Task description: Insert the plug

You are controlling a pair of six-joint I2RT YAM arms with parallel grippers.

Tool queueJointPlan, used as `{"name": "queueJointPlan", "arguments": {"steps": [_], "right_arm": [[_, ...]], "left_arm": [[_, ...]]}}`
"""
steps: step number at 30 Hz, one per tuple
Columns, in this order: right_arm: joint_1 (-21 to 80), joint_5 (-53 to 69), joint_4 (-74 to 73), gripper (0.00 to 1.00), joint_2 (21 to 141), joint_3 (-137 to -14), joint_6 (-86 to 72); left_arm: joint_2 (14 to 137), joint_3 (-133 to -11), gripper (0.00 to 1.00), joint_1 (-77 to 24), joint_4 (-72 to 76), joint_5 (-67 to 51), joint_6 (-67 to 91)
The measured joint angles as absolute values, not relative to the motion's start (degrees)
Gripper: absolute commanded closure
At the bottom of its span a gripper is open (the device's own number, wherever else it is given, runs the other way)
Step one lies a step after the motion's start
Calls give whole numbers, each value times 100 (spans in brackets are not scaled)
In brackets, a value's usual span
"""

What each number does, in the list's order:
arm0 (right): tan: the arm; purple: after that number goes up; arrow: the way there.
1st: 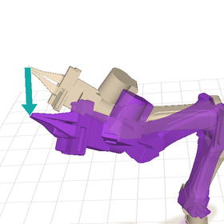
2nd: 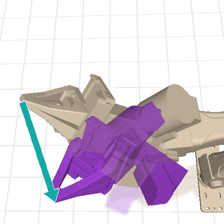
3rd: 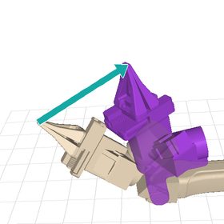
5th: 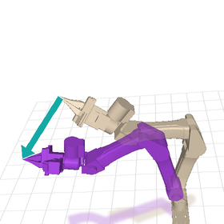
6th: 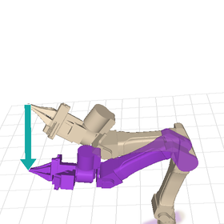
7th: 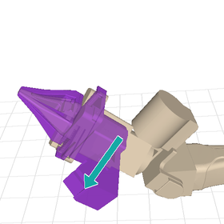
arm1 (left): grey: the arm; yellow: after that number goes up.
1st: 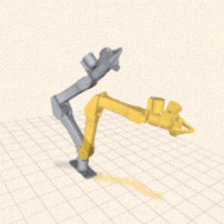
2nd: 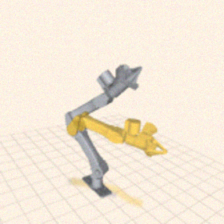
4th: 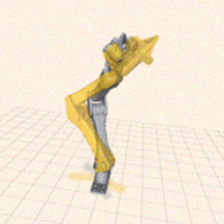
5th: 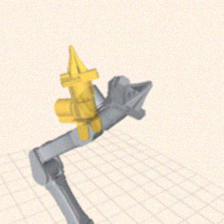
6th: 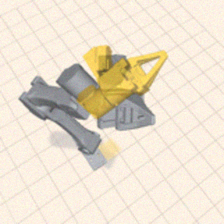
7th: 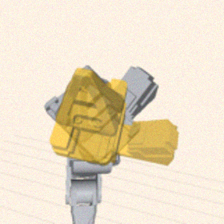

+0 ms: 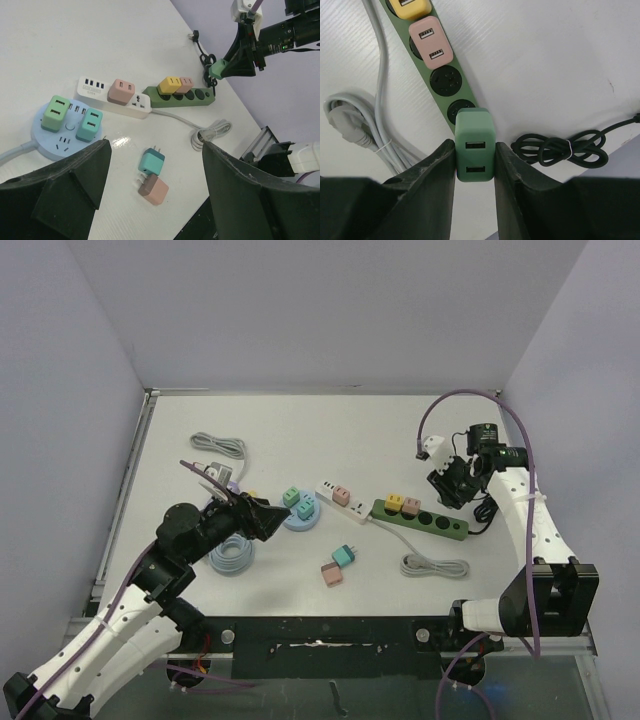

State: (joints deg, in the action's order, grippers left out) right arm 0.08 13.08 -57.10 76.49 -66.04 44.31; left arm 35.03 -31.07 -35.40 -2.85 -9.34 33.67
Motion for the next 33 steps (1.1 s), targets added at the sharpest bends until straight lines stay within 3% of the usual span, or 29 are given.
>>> {"name": "queueJointPlan", "arguments": {"steps": [9, 33], "right_arm": [[388, 1313, -4751, 100, 7660, -5616, 4556], [294, 1828, -4421, 96, 8143, -5544, 5052]], "left_arm": [[3514, -2851, 28, -3533, -279, -919, 3387], [3503, -2596, 28, -3514, -231, -919, 3393]]}}
